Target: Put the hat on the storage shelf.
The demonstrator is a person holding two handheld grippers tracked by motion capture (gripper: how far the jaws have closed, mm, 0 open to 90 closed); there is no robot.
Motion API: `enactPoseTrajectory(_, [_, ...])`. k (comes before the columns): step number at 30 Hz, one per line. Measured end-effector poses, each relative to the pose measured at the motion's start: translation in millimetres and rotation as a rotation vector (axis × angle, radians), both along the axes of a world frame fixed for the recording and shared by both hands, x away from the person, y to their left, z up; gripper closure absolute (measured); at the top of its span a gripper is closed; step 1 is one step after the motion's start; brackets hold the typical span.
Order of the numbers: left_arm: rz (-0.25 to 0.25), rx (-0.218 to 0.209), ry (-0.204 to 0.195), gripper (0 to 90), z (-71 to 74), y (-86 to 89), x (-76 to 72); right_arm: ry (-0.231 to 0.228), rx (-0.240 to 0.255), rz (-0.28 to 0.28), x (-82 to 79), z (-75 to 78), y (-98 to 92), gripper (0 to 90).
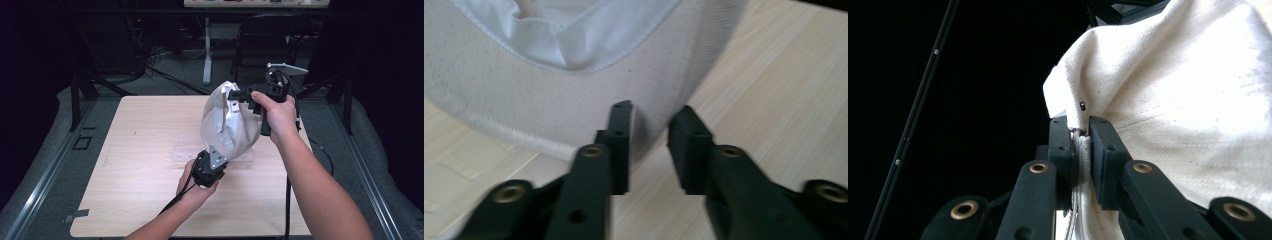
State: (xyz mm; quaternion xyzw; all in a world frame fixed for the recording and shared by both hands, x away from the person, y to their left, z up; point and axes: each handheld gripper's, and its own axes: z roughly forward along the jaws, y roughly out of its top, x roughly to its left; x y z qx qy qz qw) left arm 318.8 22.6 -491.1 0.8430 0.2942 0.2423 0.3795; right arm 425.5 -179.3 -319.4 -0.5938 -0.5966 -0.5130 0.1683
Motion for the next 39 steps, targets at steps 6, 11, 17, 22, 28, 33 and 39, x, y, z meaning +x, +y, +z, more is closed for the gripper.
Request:
enactPoseTrajectory(6, [-0.03, -0.048, 0.02, 78.5, 7.1, 15.2, 6.7, -0.012, -0.005, 0.002, -1.8, 6.0, 1.5, 81.2])
enactPoseTrajectory(11, [-0.026, -0.112, 0.066, 82.8, 10.7, 29.3, 17.1, -0.017, -0.01, -0.003, -2.0, 8.5, 3.6, 81.3])
enactPoseTrajectory(17, [-0.008, -0.137, 0.091, 83.3, 9.5, 41.4, 27.8, -0.016, -0.013, 0.002, -1.0, 7.8, 4.8, 81.3])
enactPoseTrajectory(22, [-0.02, -0.15, 0.108, 83.5, 5.9, 45.6, 29.6, -0.01, -0.023, 0.001, 0.8, 3.8, 7.5, 81.3])
enactPoseTrajectory(28, [-0.025, -0.165, 0.133, 83.4, 0.5, 51.4, 32.7, -0.001, -0.033, 0.0, 3.0, -2.0, 9.9, 81.3])
enactPoseTrajectory(33, [-0.025, -0.191, 0.151, 83.4, -2.5, 55.3, 34.7, 0.0, -0.039, 0.007, 4.3, -4.8, 11.8, 81.3])
enactPoseTrajectory(39, [-0.014, -0.211, 0.171, 83.4, -4.3, 62.9, 37.8, 0.012, -0.032, 0.009, 6.1, -11.2, 15.5, 81.2])
